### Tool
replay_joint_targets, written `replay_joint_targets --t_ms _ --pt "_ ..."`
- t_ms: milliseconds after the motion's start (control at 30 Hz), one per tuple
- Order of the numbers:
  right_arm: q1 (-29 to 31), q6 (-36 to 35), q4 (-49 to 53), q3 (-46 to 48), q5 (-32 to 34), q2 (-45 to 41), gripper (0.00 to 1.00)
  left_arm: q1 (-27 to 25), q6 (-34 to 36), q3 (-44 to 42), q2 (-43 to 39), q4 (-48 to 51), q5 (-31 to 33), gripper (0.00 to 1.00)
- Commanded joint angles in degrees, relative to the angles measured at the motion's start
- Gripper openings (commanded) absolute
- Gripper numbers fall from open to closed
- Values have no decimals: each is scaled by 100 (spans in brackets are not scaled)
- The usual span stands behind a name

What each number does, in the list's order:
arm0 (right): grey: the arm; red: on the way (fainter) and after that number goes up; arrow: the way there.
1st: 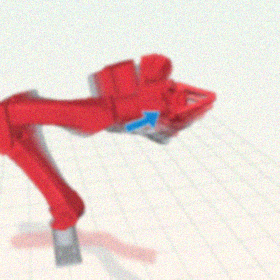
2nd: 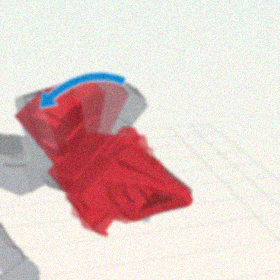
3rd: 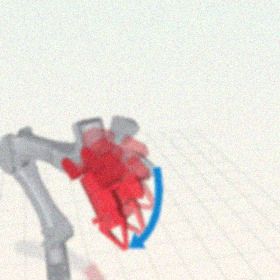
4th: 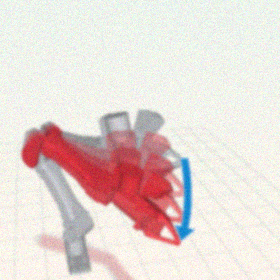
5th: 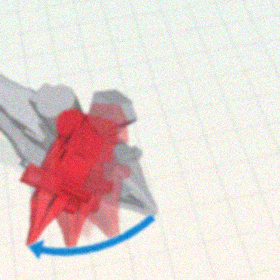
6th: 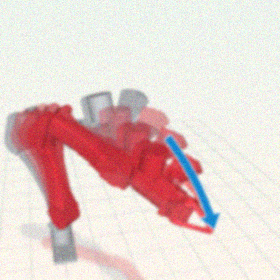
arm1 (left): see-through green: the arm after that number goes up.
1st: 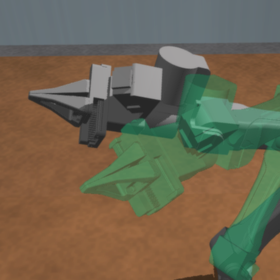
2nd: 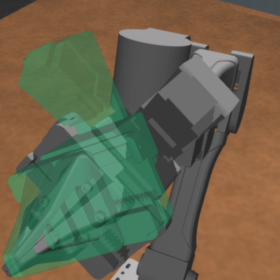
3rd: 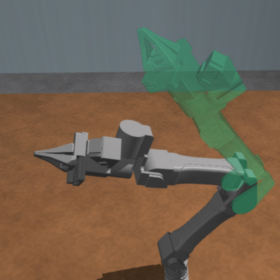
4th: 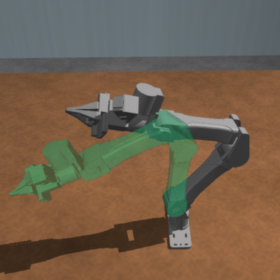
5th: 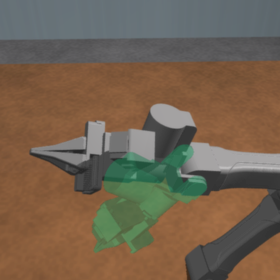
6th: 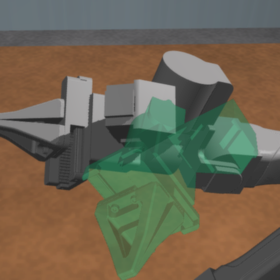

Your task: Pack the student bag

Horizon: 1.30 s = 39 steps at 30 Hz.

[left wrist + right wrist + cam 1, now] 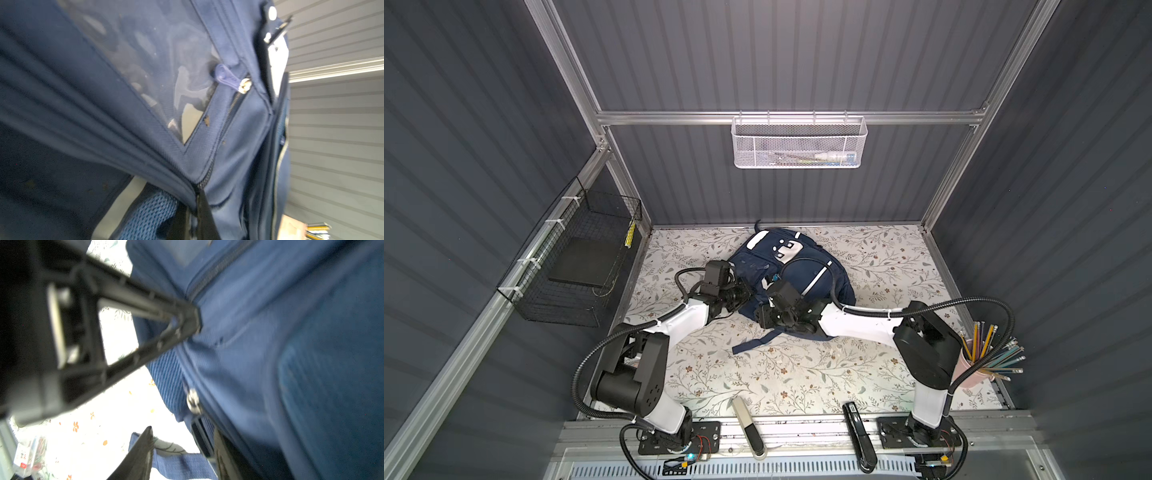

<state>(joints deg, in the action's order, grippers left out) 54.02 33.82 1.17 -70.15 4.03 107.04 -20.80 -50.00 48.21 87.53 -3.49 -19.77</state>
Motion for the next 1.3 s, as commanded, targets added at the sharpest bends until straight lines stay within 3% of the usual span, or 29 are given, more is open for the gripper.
replay_joint_targets --t_ms 0,67,133,267,500,633,667,733,900,967,1000,1100,1267 --pt "-230 -216 -79 -8 728 -24 49 -337 -327 -299 -475 131 -552 0" --pt "-227 -220 -219 0 744 -10 49 -492 -487 -411 -560 64 -519 0" --pt "-239 -266 -230 -89 687 77 42 -755 -682 -520 -579 -98 -431 0" --pt "-315 -302 -78 0 784 77 21 -970 -916 -696 -558 -374 -424 0" --pt "-454 -617 -78 634 405 -588 0 -932 -413 -458 -735 366 45 0" --pt "-500 -703 128 979 80 -1030 0 -628 -140 -384 -680 513 45 0" --pt "-559 -640 109 1145 -64 -1177 0 -589 -18 -358 -718 625 469 0" --pt "-618 -587 120 1403 -169 -1454 0 -457 208 -254 -728 875 719 0" --pt "-769 -589 654 1692 -196 -1900 0 -162 96 -221 -687 614 333 0" --pt "-698 -640 359 1786 -466 -1958 0 -241 -80 -199 -593 427 138 0" --pt "-638 -649 86 1823 -743 -1959 3 -321 -314 -273 -550 161 -119 0" --pt "-349 -521 -362 1711 -836 -1852 25 -548 -842 -467 -500 -476 -352 0" --pt "-269 -393 -454 1286 -705 -1323 40 -806 -1125 -485 -649 -635 -342 0"
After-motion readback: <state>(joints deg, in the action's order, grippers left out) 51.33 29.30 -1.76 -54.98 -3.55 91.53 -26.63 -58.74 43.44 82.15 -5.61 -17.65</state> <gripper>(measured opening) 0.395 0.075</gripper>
